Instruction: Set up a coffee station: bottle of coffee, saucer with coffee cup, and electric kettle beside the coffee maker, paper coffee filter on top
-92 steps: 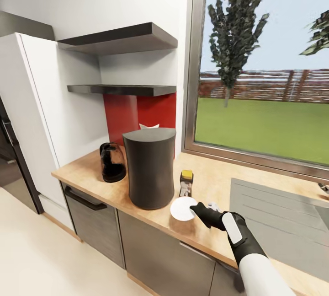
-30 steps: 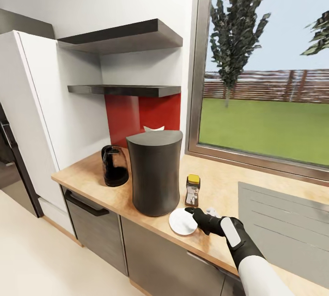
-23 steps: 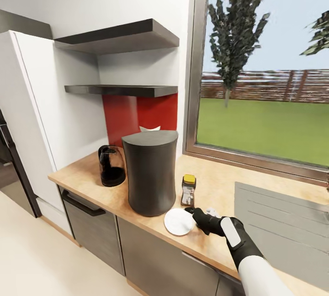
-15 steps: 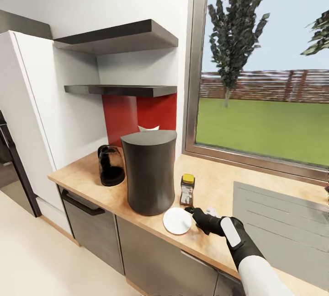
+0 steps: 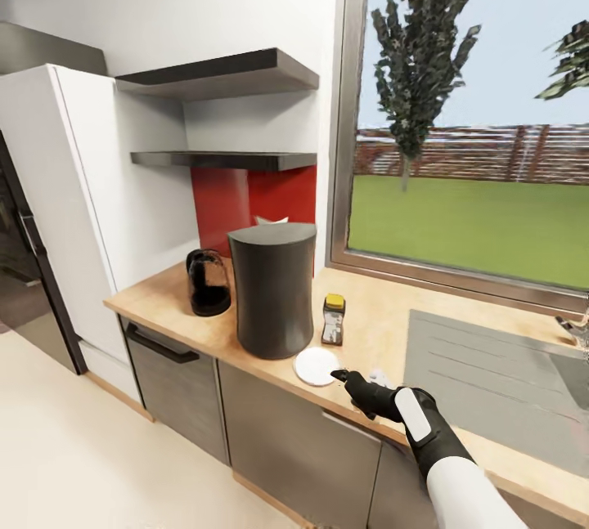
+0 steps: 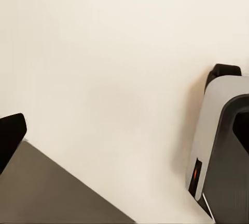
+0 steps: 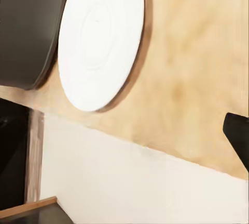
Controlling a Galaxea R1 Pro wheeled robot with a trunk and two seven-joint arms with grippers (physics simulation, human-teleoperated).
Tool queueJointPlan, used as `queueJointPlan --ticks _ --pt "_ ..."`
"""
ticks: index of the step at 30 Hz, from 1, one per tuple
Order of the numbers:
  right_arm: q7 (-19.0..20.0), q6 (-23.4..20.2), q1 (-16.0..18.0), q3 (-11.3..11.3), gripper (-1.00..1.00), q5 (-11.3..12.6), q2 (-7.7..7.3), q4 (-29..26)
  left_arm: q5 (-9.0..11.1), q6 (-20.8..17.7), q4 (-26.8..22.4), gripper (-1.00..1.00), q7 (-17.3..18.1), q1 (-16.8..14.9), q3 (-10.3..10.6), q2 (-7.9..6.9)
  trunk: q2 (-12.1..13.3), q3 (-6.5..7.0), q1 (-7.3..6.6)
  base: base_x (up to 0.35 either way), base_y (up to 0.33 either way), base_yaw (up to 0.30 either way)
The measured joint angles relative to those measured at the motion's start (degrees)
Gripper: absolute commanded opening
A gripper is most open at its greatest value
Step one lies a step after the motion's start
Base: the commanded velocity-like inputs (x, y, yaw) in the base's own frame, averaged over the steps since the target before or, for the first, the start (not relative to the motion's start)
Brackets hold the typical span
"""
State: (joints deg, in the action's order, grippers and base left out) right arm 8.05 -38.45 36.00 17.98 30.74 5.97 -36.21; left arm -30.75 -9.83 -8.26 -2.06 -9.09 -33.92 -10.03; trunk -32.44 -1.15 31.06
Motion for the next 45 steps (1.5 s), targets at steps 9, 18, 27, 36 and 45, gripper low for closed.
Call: queueJointPlan --ticks 9,18,27,36,45 --pt "-0.1 -0.1 0.0 -0.1 1.00 -0.5 0.06 0.2 0.3 0.0 -0.1 1.00 0.0 -0.1 -0.1 0.01 0.0 -0.01 -0.02 -0.114 0.296 0.000" --pt "-0.1 4.2 0.0 -0.6 1.00 -1.5 2.41 6.3 0.2 0.2 -0.9 1.00 0.2 -0.3 -0.1 0.30 0.0 -0.02 -0.02 -0.001 0.103 0.000" --pt "-0.6 35.5 -4.5 -2.1 1.00 -22.4 1.60 33.8 0.2 4.7 -0.8 1.00 0.6 -0.3 0.0 0.99 0.0 -0.04 -0.02 0.000 0.001 0.000" --pt "-18.1 39.5 -15.9 -2.5 1.00 -36.6 -0.06 34.6 0.3 8.9 -0.2 1.00 0.7 -0.3 0.1 1.27 0.0 -0.02 -0.02 0.000 0.000 0.000" --pt "-18.7 39.6 -16.7 -2.5 1.00 -45.6 -0.03 34.5 0.2 9.3 -0.1 1.00 0.7 -0.3 0.1 1.25 0.0 -0.02 -0.02 0.000 0.000 0.000"
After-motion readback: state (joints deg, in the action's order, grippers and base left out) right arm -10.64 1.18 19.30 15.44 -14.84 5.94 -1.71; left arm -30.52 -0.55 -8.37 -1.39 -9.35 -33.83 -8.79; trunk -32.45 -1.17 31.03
